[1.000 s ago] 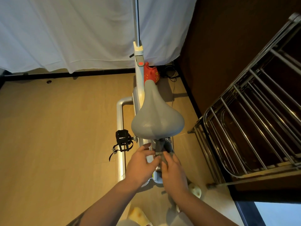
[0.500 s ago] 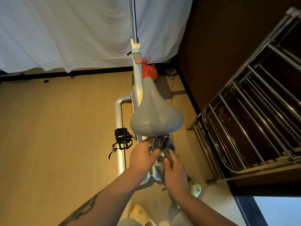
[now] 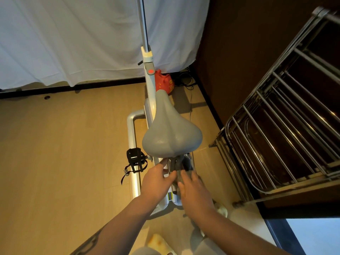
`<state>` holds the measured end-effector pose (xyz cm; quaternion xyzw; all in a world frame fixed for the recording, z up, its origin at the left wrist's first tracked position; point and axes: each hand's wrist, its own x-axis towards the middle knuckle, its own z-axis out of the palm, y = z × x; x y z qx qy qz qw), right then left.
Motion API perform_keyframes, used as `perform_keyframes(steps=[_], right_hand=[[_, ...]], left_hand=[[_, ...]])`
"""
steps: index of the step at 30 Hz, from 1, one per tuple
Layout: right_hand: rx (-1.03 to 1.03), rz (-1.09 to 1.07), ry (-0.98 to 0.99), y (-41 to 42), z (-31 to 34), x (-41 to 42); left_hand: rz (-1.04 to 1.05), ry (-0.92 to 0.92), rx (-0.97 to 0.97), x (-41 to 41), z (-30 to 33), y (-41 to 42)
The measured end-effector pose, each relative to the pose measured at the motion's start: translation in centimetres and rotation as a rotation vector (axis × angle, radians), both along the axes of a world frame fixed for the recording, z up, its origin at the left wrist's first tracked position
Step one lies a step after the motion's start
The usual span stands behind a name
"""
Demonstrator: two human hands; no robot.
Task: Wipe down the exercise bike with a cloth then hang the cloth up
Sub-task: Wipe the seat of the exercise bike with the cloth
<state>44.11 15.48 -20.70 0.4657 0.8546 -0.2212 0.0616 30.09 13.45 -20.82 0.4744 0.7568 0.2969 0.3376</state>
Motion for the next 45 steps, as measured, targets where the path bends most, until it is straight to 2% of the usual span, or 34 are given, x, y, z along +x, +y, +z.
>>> perform_keyframes(steps=[1,3,5,13,15,17,19,22,24,26,29,34,38,39,41,43,45], right_hand=[[0.022,0.086,-0.061,-0.7,-0.4,0.5],[-0.004,0.080,-0.116,-1.0,-0.9,0.9],[0.010,0.076,-0.107,-0.5,-0.9,0.8],[0.003,0.110,-0.060,-1.5,-0.9,0.6],[-0.054,-0.092,0.018,-1.3,0.0,-0.8],[-0.056,-0.279,0.064,-1.4,0.3,-2.4],[-0.073,-0.323,0.056,-0.8,0.2,-3.2],[-0.291,-0.343,0.166,1.6,0.1,-2.7],[-0.462,-0.410,0.329,2.6,0.3,-1.3],[-0.524,-0.456,0.423,3.1,0.4,0.2],[-0.410,-0.470,0.475,3.7,0.9,2.0],[-0.380,-0.700,0.919,4.2,5.8,1.8],[-0.123,-0.742,1.043,4.7,9.2,1.0],[-0.084,-0.728,1.056,5.1,9.8,0.9],[-0.091,-0.548,1.001,6.0,10.3,0.4],[-0.075,-0.220,0.716,6.8,9.5,-0.8],[0.123,0.124,0.347,7.3,7.8,-1.6]], left_hand=[[-0.010,-0.131,0.009,-0.1,-0.1,-0.5],[0.018,-0.406,0.000,-0.4,-0.6,-1.8],[0.086,-0.507,-0.010,-0.5,-1.6,-2.8],[0.209,-0.516,0.017,1.1,-1.7,-3.6],[0.227,-0.496,0.037,1.2,-1.6,-3.4],[0.262,-0.557,0.056,1.5,-0.9,-3.2],[0.276,-0.632,0.049,1.7,-0.8,-3.3],[0.266,-0.570,0.044,1.4,-1.2,-3.5],[0.238,-0.548,0.032,1.2,-0.7,-3.7],[0.231,-0.536,0.023,1.0,-0.3,-3.6],[0.254,-0.526,0.029,0.7,0.0,-3.7],[0.444,-0.524,0.144,0.5,1.2,-2.5],[0.509,-0.485,0.197,0.6,2.4,-1.5],[0.528,-0.467,0.194,0.7,2.5,-1.5],[0.589,-0.412,0.210,0.8,2.5,-1.9],[0.666,-0.382,0.244,0.9,2.6,-2.1],[0.737,-0.378,0.303,0.9,3.1,-1.9]])
